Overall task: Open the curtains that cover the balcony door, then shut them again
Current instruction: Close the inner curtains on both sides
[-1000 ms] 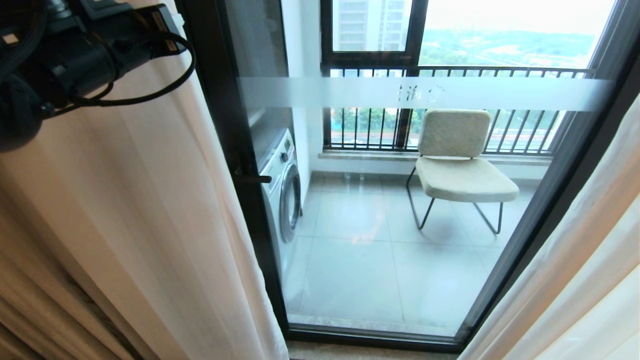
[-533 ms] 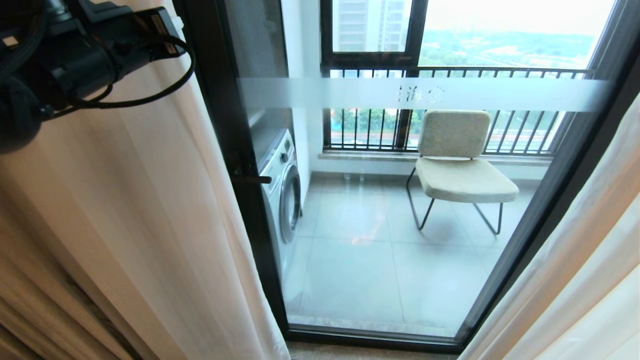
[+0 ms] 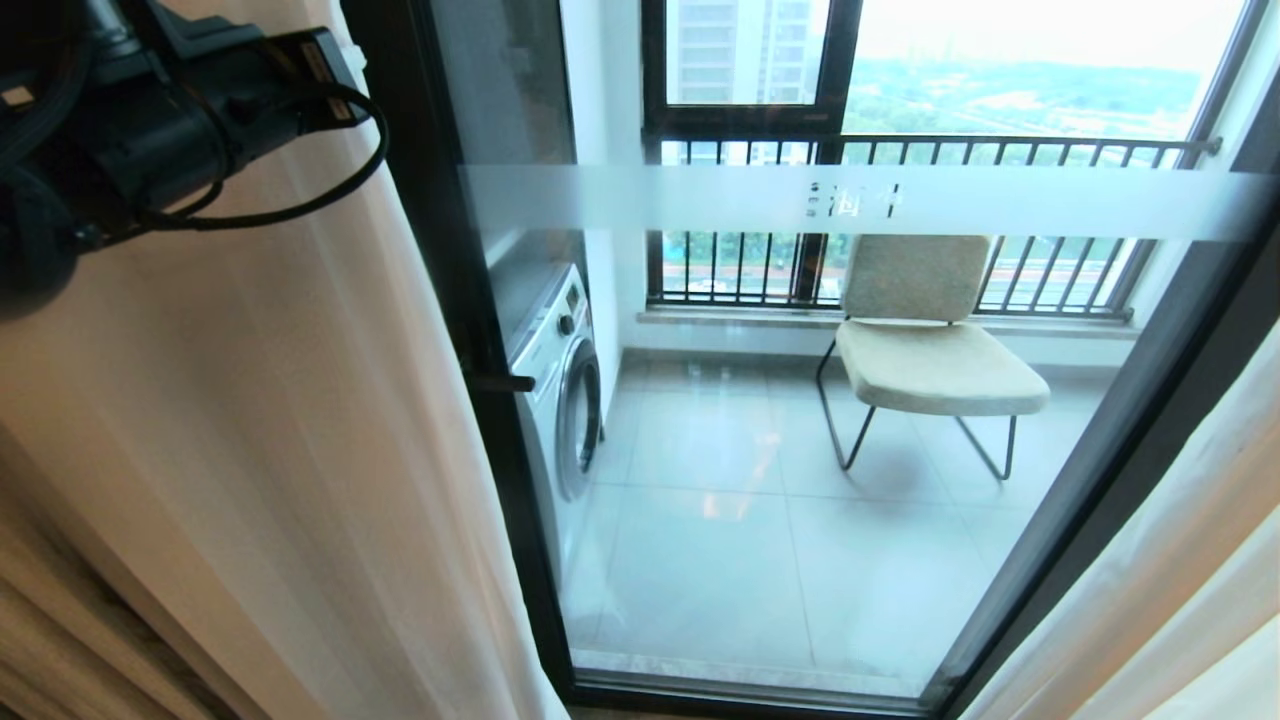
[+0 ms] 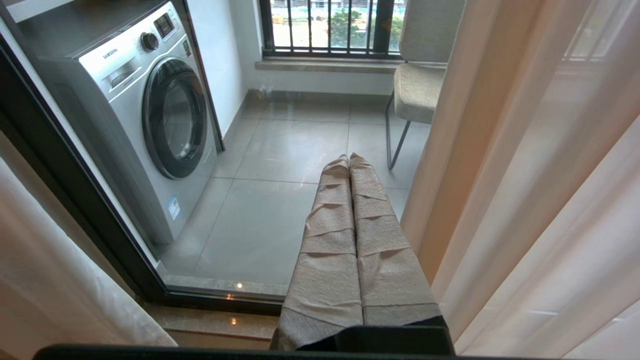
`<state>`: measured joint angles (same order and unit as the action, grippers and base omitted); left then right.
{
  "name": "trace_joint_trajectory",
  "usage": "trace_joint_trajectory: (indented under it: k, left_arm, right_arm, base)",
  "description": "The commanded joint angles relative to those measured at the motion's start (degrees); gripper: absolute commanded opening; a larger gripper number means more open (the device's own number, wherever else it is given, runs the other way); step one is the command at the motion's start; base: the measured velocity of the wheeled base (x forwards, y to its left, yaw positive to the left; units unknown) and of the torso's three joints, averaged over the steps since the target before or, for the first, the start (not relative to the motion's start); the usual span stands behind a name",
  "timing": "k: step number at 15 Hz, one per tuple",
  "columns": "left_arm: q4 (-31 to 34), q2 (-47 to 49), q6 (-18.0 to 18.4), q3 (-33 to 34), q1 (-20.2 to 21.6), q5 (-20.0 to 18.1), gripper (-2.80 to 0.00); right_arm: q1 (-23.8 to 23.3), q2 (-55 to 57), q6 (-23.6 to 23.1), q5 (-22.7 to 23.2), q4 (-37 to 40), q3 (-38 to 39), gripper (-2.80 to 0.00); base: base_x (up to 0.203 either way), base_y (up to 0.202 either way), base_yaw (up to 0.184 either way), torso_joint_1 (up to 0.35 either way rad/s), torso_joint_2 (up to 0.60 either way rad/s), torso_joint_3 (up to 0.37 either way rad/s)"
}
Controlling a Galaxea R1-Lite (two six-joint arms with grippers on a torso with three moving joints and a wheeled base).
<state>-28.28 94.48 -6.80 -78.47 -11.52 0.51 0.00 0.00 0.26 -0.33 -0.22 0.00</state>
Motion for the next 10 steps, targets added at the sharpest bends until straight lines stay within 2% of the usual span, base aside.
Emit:
trace_joint_trajectory:
  k: [1,8,10]
  left_arm:
    - [-0.1,-0.2,-0.1,0.2,0.0,0.0,-2.8]
    - [-0.1,-0.3,-0.1,0.2,-0.3,-0.2,-2.8]
    - [-0.1,-0.3,-0.1,0.2,-0.1,-2.4,-2.8]
  right_arm:
    - [0.0,0.0,0.0,0.0,0.0,0.0,-2.8]
    - [0.0,0.0,0.0,0.0,0.0,0.0,-2.8]
    - [0.0,0.0,0.0,0.0,0.0,0.0,-2.8]
  base:
    - [0.0,0.0,0.0,0.0,0.0,0.0]
    - [0.0,0.0,0.0,0.0,0.0,0.0]
    - [0.0,0.0,0.0,0.0,0.0,0.0]
